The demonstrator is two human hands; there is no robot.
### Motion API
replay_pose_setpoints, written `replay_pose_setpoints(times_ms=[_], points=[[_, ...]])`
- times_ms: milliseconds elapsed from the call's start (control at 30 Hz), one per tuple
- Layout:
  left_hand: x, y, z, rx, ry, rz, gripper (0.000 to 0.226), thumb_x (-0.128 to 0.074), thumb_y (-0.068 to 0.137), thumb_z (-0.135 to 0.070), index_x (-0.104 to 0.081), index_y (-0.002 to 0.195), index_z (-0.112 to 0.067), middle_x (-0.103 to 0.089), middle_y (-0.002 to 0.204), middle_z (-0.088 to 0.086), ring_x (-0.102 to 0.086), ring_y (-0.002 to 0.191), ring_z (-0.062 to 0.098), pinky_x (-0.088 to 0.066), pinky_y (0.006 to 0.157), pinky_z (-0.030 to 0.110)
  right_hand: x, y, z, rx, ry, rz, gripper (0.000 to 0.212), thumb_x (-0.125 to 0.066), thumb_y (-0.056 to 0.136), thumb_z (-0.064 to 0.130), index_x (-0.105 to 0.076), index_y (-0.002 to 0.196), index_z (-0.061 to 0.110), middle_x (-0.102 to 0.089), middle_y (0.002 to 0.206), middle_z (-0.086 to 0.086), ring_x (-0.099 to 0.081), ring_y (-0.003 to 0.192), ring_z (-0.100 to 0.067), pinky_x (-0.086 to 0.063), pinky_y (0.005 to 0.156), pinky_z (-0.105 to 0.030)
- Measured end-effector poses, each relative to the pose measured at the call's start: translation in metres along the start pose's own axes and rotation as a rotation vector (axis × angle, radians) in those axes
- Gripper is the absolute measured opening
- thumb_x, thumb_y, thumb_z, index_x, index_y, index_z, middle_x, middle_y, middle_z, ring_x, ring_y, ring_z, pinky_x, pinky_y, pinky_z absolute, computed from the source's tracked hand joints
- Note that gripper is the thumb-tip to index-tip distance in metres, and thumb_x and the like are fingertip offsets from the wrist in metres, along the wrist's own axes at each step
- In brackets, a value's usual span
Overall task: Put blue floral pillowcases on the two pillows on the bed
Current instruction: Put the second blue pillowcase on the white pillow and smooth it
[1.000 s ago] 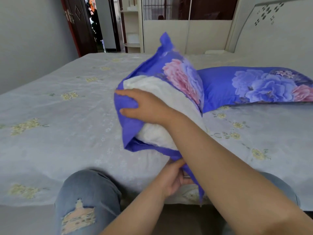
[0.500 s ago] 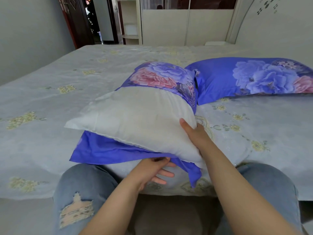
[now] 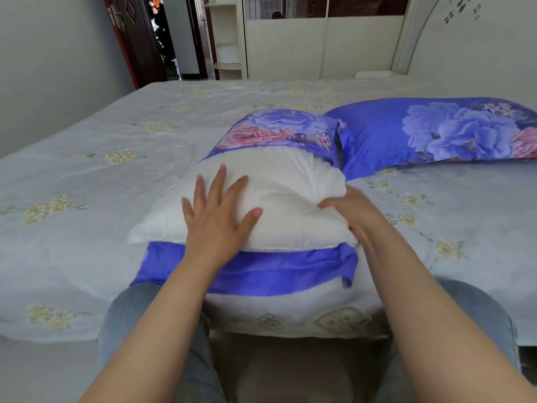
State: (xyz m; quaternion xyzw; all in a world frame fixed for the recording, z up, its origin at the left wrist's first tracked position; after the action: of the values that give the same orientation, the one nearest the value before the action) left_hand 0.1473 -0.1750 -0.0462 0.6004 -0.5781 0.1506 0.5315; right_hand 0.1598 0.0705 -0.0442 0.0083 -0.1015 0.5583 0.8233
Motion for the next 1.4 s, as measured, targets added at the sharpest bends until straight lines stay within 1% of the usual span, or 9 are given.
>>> replay_pose_setpoints(times_ms=[167,367,500,667,800,900,1100,1300,1400], points=[[-0.037,0.008,0.006,0.052,0.031,0.355,0.081,-0.013,0.068,-0.087,0.008,0.14,-0.056,0.005,0.158,-0.013,-0.013,0.144,0.029,-0.019,0.115,0.049,0.036,0.008,0.04,0.31,-0.272,-0.213,0.06,-0.054,0.08,-0.005,-0.049,0.136,0.018,-0.059,0.124,-0.004,-0.056,0.109,-0.02,-0.039,0.085,-0.02],[-0.055,0.02,-0.033,-0.074,0.272,0.437,0.064,-0.017,0.09,-0.068,0.006,0.146,-0.047,-0.028,0.149,-0.004,-0.046,0.115,0.036,-0.042,0.092,0.043,0.045,0.015,0.0,-0.054,-1.217,-0.306,0.044,-0.042,0.091,0.017,-0.042,0.135,0.018,-0.035,0.136,-0.014,-0.04,0.121,-0.035,-0.036,0.097,-0.043],[-0.056,0.073,-0.032,-0.136,0.278,0.429,0.059,-0.021,0.096,-0.058,0.0,0.148,-0.042,-0.055,0.125,0.005,-0.057,0.106,0.028,-0.045,0.083,0.038,0.009,0.032,0.027,0.252,-0.962,-0.26,0.05,-0.052,0.091,0.029,-0.04,0.139,0.019,-0.033,0.14,-0.011,-0.033,0.129,-0.033,-0.031,0.104,-0.042],[-0.061,0.127,-0.031,-0.02,-0.03,0.798,0.041,-0.044,0.095,-0.037,-0.042,0.136,-0.036,-0.065,0.08,0.003,-0.061,0.066,0.018,-0.051,0.062,0.024,-0.057,0.078,0.041,0.344,-1.084,-0.101,0.059,-0.052,0.089,0.041,-0.033,0.141,0.019,-0.034,0.142,-0.01,-0.031,0.133,-0.03,-0.028,0.106,-0.041],[-0.068,0.166,-0.016,-0.149,0.293,0.267,0.025,-0.055,0.083,-0.032,-0.058,0.107,-0.029,-0.055,0.118,0.002,-0.049,0.111,0.025,-0.04,0.088,0.033,-0.061,0.116,0.026,0.303,-1.102,-0.219,0.045,-0.046,0.091,0.043,-0.045,0.125,0.014,-0.05,0.129,-0.012,-0.044,0.122,-0.03,-0.036,0.096,-0.042],[-0.096,0.154,0.003,-0.064,0.307,-0.03,0.038,-0.06,0.079,-0.035,-0.054,0.109,-0.014,-0.053,0.112,0.011,-0.048,0.105,0.032,-0.036,0.083,0.041,-0.059,0.133,0.017,0.273,-1.164,-0.286,0.059,-0.042,0.091,0.055,-0.04,0.129,0.01,-0.054,0.126,-0.014,-0.047,0.119,-0.031,-0.034,0.095,-0.044],[-0.095,0.149,0.035,0.238,-0.1,-0.307,0.033,-0.051,0.075,-0.006,-0.056,0.107,-0.01,-0.055,0.104,0.013,-0.052,0.096,0.034,-0.041,0.072,0.041,-0.031,0.141,-0.008,0.269,-0.96,-0.591,0.032,-0.043,0.089,0.014,-0.046,0.121,0.011,-0.054,0.119,-0.015,-0.05,0.111,-0.035,-0.034,0.091,-0.044],[-0.097,0.12,0.083,0.62,-0.419,-0.496,0.025,-0.047,0.081,-0.011,-0.056,0.104,-0.015,-0.052,0.109,0.008,-0.053,0.098,0.03,-0.039,0.077,0.035,0.024,0.11,-0.059,0.081,-0.494,-0.762,0.024,-0.044,0.09,0.014,-0.05,0.113,0.014,-0.051,0.118,-0.011,-0.055,0.1,-0.035,-0.035,0.071,-0.035],[-0.094,0.109,0.077,0.491,-0.48,-0.538,0.026,-0.045,0.08,-0.005,-0.06,0.101,-0.011,-0.056,0.104,0.01,-0.053,0.096,0.029,-0.036,0.078,0.028,0.02,0.097,-0.061,0.24,-0.431,-0.812,0.026,-0.047,0.089,0.017,-0.056,0.114,0.014,-0.056,0.115,-0.009,-0.054,0.103,-0.031,-0.034,0.072,-0.032]])
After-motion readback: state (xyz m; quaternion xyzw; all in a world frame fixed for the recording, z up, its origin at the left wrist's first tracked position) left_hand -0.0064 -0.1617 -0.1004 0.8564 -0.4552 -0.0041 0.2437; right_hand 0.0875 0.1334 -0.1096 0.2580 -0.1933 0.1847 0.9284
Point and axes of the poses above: each hand's wrist, its own y-axis towards the middle knuckle, its own x-axis out of the back of the hand, z = x × y, the point moved 3 cm from there along y, towards the middle knuckle
